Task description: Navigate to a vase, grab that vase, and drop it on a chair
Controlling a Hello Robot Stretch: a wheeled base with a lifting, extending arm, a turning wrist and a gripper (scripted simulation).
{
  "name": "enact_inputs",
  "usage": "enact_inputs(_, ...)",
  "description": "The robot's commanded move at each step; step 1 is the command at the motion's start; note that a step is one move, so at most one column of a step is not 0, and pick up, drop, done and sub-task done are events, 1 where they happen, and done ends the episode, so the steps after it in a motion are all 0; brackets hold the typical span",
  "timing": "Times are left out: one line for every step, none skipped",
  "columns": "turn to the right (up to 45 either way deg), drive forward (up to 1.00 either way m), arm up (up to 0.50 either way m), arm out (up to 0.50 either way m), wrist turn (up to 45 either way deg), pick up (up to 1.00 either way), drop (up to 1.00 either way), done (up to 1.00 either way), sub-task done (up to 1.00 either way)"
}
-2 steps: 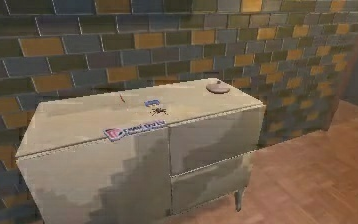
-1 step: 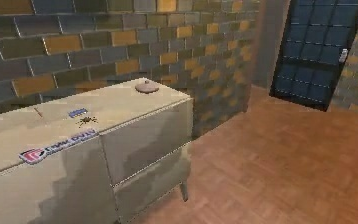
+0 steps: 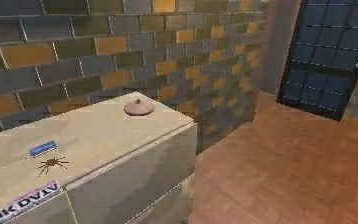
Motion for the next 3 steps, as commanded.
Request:
enact_inputs(-45.0, 0.0, 0.0, 0.0, 0.0, 0.0, 0.0, 0.0, 0.0)
enact_inputs(-45.0, 0.0, 0.0, 0.0, 0.0, 0.0, 0.0, 0.0, 0.0)
enact_inputs(-12.0, 0.0, 0.0, 0.0, 0.0, 0.0, 0.0, 0.0, 0.0)
